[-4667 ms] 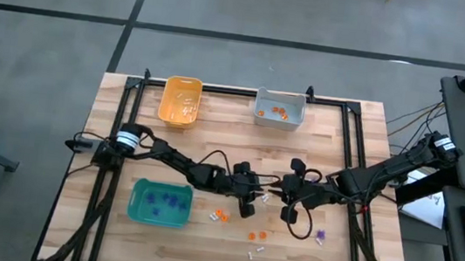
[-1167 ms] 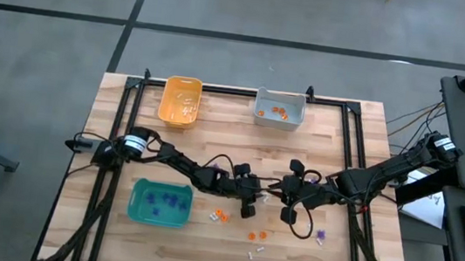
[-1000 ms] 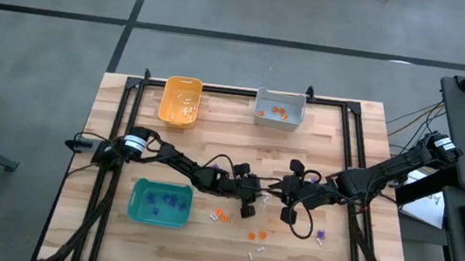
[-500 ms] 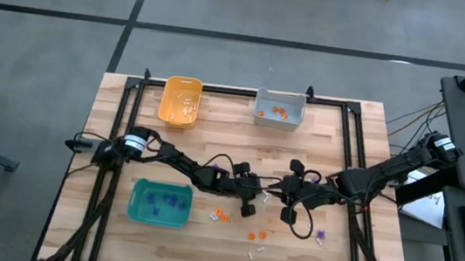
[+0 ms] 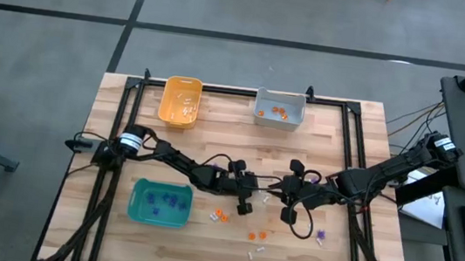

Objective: Sort Halloween decoration
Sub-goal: Put the white bone toy into the orange bin

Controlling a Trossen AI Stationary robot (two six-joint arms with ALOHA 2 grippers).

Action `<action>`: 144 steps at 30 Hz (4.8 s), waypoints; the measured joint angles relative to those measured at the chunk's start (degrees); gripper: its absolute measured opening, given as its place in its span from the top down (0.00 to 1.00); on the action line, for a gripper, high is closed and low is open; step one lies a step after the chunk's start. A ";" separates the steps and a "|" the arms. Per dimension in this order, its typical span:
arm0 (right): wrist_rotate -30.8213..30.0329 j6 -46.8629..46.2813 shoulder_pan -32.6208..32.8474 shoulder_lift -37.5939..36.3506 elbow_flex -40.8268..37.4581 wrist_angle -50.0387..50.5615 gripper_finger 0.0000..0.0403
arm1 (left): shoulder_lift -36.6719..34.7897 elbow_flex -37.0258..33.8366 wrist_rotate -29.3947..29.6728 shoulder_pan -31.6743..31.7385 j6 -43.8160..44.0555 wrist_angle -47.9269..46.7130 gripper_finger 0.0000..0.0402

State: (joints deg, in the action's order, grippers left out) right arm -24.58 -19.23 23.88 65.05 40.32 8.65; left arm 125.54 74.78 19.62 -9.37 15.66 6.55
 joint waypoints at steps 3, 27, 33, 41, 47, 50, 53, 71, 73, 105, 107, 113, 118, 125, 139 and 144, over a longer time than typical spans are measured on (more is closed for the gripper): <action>0.00 0.25 0.00 -0.01 0.00 0.00 0.85 | -0.04 -0.17 0.00 0.00 -0.05 0.15 1.00; -0.02 0.35 -0.02 0.00 0.00 -0.46 0.85 | -1.37 0.05 -1.35 -0.70 6.74 -0.06 0.80; 0.00 0.34 -0.02 0.00 0.00 -0.51 0.85 | -0.05 0.05 0.72 -0.75 7.79 1.08 0.67; -0.02 0.33 -0.02 -0.02 0.00 -0.46 0.85 | 0.02 0.05 1.33 -0.57 7.65 1.46 0.64; -0.02 0.33 -0.02 -0.01 0.00 -0.46 0.85 | 0.07 -0.33 3.92 -0.29 7.64 1.59 0.68; -0.02 0.35 -0.02 0.00 0.00 -0.46 0.85 | 0.07 -0.39 3.91 -0.22 7.65 1.92 0.72; -0.04 0.35 -0.02 0.00 0.00 -0.48 0.85 | 0.94 -0.40 3.93 -0.20 7.39 3.28 0.77; -0.07 0.33 -0.02 0.00 -0.04 -0.44 0.85 | 0.52 -0.17 1.72 -0.07 6.81 2.22 0.99; -0.05 0.33 -0.02 -0.01 -0.04 -0.42 0.85 | -1.16 -0.38 1.16 0.03 5.19 -0.38 0.99; -1.59 0.41 -1.06 -0.02 -0.04 -0.80 0.85 | -42.69 -0.51 2.32 30.03 -22.40 -61.41 1.00; -1.60 0.41 -1.56 -0.01 -0.04 -0.85 0.85 | -42.32 -0.57 2.32 32.53 -23.17 -63.57 1.00; -1.60 0.40 -3.40 -0.01 -0.04 -0.92 0.85 | -39.26 -0.71 2.17 41.32 -22.51 -65.98 1.00; -1.60 1.07 -5.41 0.00 -0.04 -1.72 0.85 | -35.37 -0.71 2.16 47.51 -26.21 -65.63 1.00; -1.55 3.46 -7.92 -0.02 0.89 -2.10 0.85 | -28.46 -0.71 2.30 52.05 -36.15 -63.07 1.00; -0.93 5.79 -8.92 -0.02 2.45 -1.88 0.85 | -19.55 -0.61 2.30 55.66 -42.30 -59.29 0.98; -0.94 5.79 -8.94 -0.02 2.45 -1.88 0.85 | -19.61 -0.58 2.32 56.00 -41.91 -57.16 0.92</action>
State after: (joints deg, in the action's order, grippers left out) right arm -25.52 -13.43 14.94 65.04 42.76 6.76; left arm 105.93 74.19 21.93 46.63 -26.25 -50.61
